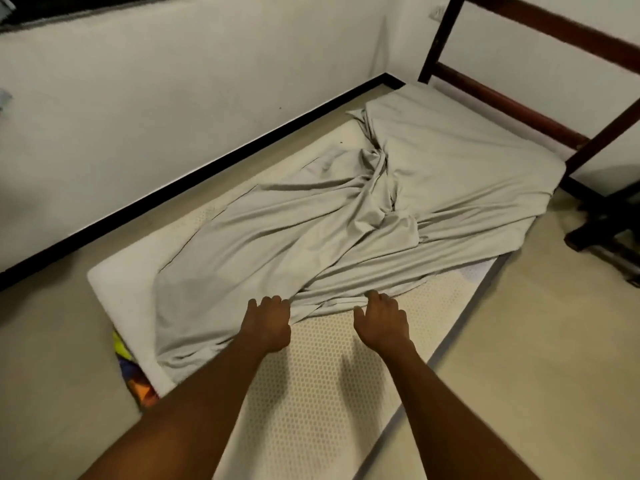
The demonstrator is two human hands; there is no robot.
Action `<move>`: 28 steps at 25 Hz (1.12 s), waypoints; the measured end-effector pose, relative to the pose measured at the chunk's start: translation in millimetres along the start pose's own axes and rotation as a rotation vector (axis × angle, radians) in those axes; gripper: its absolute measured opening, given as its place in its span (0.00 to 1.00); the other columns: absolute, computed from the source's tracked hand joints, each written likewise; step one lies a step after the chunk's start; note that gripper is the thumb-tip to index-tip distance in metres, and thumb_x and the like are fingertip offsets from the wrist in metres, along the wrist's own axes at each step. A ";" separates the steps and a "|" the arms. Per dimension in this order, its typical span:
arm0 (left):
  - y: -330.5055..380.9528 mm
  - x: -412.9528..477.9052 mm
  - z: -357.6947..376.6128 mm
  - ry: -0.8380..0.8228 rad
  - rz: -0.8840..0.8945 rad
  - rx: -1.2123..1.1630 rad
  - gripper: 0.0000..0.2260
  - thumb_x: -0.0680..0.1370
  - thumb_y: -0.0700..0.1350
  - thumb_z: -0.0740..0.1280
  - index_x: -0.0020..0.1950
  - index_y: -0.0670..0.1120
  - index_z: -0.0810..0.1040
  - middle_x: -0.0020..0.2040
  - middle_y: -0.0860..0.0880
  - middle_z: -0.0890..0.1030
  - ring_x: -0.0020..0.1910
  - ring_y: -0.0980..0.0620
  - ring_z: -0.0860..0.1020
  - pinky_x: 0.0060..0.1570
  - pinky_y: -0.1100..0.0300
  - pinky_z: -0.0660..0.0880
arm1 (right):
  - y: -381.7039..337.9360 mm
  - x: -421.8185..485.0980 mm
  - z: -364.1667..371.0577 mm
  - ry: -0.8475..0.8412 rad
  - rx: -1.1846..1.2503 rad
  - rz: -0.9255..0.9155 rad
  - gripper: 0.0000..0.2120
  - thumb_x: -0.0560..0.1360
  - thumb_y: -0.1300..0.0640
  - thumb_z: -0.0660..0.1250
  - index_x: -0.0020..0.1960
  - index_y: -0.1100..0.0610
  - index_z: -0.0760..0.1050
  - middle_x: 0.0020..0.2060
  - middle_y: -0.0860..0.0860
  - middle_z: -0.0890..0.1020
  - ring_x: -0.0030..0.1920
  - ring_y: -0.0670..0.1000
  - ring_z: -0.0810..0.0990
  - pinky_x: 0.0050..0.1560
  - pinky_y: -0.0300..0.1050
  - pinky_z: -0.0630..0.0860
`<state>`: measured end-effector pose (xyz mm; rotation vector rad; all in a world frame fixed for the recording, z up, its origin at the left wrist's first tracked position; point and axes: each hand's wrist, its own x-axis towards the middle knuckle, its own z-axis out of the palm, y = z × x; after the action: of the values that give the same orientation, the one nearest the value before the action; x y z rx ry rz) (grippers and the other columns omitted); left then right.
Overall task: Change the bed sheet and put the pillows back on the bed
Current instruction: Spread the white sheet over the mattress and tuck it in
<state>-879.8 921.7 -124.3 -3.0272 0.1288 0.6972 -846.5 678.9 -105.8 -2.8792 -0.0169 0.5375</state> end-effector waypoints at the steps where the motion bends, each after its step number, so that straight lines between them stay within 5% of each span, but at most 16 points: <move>1: -2.0 10.8 19.0 0.045 0.023 0.025 0.18 0.78 0.53 0.68 0.65 0.46 0.75 0.60 0.46 0.78 0.60 0.45 0.78 0.59 0.48 0.71 | -1.8 6.2 14.7 0.009 -0.003 0.003 0.25 0.83 0.45 0.58 0.77 0.56 0.66 0.71 0.56 0.73 0.72 0.58 0.71 0.68 0.58 0.70; 5: 8.1 68.0 106.2 0.151 0.152 0.051 0.20 0.56 0.53 0.82 0.43 0.48 0.80 0.40 0.49 0.81 0.36 0.48 0.81 0.38 0.54 0.76 | 6.6 35.9 87.0 0.091 -0.054 -0.006 0.27 0.83 0.45 0.59 0.78 0.56 0.62 0.74 0.55 0.69 0.74 0.57 0.67 0.69 0.57 0.69; 11: 20.1 122.3 162.8 0.315 0.065 -0.021 0.17 0.79 0.49 0.67 0.67 0.48 0.72 0.64 0.47 0.78 0.64 0.45 0.77 0.62 0.47 0.70 | 29.0 59.5 165.0 0.188 -0.101 0.051 0.28 0.83 0.47 0.60 0.80 0.57 0.59 0.76 0.55 0.66 0.74 0.57 0.66 0.69 0.58 0.70; 17: -4.6 101.7 199.2 0.315 0.160 -0.088 0.09 0.80 0.45 0.64 0.59 0.47 0.75 0.55 0.44 0.80 0.58 0.41 0.78 0.56 0.48 0.72 | 14.2 19.1 214.4 0.205 -0.076 0.093 0.30 0.83 0.49 0.61 0.80 0.57 0.58 0.73 0.55 0.68 0.72 0.58 0.67 0.67 0.59 0.70; 21: 10.1 57.6 191.9 -0.022 0.368 -0.315 0.02 0.83 0.43 0.58 0.51 0.48 0.68 0.55 0.38 0.81 0.53 0.38 0.81 0.47 0.52 0.72 | 7.2 -20.1 205.6 0.205 -0.034 0.111 0.31 0.83 0.48 0.59 0.81 0.56 0.55 0.73 0.57 0.69 0.71 0.60 0.69 0.67 0.59 0.70; 24: 49.5 7.3 186.2 -0.207 0.439 -0.412 0.06 0.82 0.46 0.59 0.46 0.52 0.73 0.58 0.40 0.81 0.53 0.42 0.81 0.52 0.47 0.80 | 10.1 -54.0 195.7 0.168 0.145 0.273 0.31 0.85 0.46 0.55 0.83 0.57 0.51 0.75 0.59 0.69 0.71 0.61 0.72 0.66 0.58 0.71; 26: 85.6 -28.1 182.5 -0.271 0.509 -0.368 0.11 0.84 0.49 0.60 0.59 0.49 0.80 0.63 0.43 0.81 0.58 0.43 0.81 0.62 0.48 0.78 | 17.5 -84.6 199.0 0.144 0.287 0.380 0.32 0.85 0.48 0.56 0.83 0.58 0.49 0.75 0.61 0.69 0.70 0.61 0.74 0.66 0.56 0.72; 28: 121.8 -57.9 179.3 -0.340 0.608 -0.282 0.15 0.84 0.46 0.60 0.69 0.46 0.78 0.66 0.42 0.80 0.62 0.42 0.80 0.66 0.47 0.76 | 29.6 -109.9 200.9 0.192 0.470 0.478 0.30 0.83 0.55 0.60 0.82 0.60 0.55 0.70 0.62 0.74 0.67 0.62 0.77 0.65 0.55 0.76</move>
<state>-1020.4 813.6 -261.7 -3.0542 1.0458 1.3549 -1021.8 685.8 -255.9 -2.4436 0.7378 0.2833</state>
